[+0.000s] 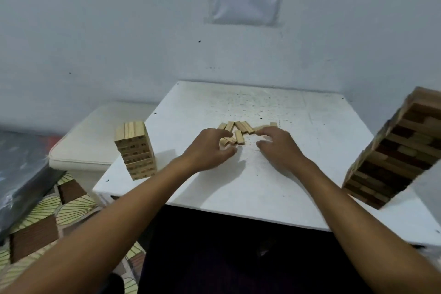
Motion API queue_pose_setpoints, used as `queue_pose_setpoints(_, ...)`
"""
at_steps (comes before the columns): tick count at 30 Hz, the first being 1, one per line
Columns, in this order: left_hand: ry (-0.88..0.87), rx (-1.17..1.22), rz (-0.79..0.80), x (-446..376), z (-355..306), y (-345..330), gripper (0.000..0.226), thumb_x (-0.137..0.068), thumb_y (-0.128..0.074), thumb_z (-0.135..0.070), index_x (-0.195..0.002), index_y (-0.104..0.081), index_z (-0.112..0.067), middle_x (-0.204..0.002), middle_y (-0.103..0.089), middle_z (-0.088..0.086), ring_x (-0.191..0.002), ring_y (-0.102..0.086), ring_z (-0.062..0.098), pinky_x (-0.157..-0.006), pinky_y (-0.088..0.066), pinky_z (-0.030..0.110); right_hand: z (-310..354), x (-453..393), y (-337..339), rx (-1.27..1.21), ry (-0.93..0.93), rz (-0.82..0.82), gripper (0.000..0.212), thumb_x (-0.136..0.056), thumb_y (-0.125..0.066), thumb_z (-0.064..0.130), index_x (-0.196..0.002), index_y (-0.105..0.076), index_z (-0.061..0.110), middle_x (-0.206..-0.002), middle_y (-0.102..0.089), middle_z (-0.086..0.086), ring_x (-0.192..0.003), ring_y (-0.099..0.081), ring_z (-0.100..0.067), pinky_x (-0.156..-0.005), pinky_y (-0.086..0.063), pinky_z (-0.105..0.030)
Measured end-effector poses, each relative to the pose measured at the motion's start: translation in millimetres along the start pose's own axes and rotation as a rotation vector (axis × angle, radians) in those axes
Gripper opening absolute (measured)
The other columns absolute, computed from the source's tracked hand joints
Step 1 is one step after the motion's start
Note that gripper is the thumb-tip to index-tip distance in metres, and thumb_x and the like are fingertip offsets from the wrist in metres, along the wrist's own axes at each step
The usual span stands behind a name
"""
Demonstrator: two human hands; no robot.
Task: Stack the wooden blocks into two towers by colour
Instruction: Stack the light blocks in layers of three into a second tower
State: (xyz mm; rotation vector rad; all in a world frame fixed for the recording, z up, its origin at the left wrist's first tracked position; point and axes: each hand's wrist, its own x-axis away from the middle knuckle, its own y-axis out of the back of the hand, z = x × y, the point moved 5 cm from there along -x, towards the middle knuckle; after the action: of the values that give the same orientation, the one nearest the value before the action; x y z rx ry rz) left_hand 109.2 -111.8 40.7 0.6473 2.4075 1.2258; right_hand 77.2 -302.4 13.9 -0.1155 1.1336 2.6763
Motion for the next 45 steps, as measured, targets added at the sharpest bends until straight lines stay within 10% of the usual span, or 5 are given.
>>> queue_pose_setpoints(10, -0.096, -0.311, -0.041, -1.5, 13.3, -50.3, 0.061, -0.089, -0.025, -0.049, -0.133, -0.048, -0.014, -0.142, -0.045, 0.005, -0.135, -0.034, 0.029, -0.109, -0.032, 0.046, 13.7, 6.7, -50.5, 0.259, 0.181, 0.214, 0.049, -0.103, -0.038, 0.029, -0.15, -0.034, 0.016, -0.16, -0.022, 0.002, -0.15, -0.001, -0.021, -0.119, -0.004, -0.043)
queue_pose_setpoints(29, -0.47, -0.051, -0.211, 38.0, 0.9, -43.2, 0.015, -0.089, -0.065, -0.012, -0.097, -0.077, -0.009, -0.097, -0.072, 0.004, -0.098, -0.063, 0.018, -0.102, -0.043, 0.024, 16.9, 64.3, -25.3, 0.096, 0.223, 0.149, 0.033, -0.096, -0.051, 0.008, -0.126, -0.064, 0.013, -0.139, -0.054, 0.004, -0.132, -0.043, -0.012, -0.109, -0.035, -0.028)
queue_pose_setpoints(36, -0.506, 0.033, -0.221, 50.0, 4.6, -43.6, 0.009, -0.08, -0.075, -0.018, -0.083, -0.078, -0.01, -0.092, -0.074, 0.0, -0.092, -0.065, 0.016, -0.076, -0.054, 0.033, 18.5, 79.6, -21.8, -0.056, 0.286, 0.151, 0.028, -0.089, -0.061, 0.002, -0.112, -0.071, 0.012, -0.108, -0.066, 0.005, -0.103, -0.06, -0.01, -0.091, -0.049, -0.025)
queue_pose_setpoints(45, -0.256, 0.053, -0.197, 47.9, 13.7, -42.1, 0.034, -0.07, -0.08, -0.045, -0.093, -0.078, -0.021, -0.11, -0.066, -0.003, -0.103, -0.054, 0.011, -0.087, -0.039, 0.025, 6.3, 60.6, -7.2, -0.085, 0.117, 0.166, 0.038, -0.084, -0.07, 0.013, -0.119, -0.067, 0.027, -0.12, -0.057, 0.016, -0.114, -0.049, 0.001, -0.088, -0.035, -0.006)
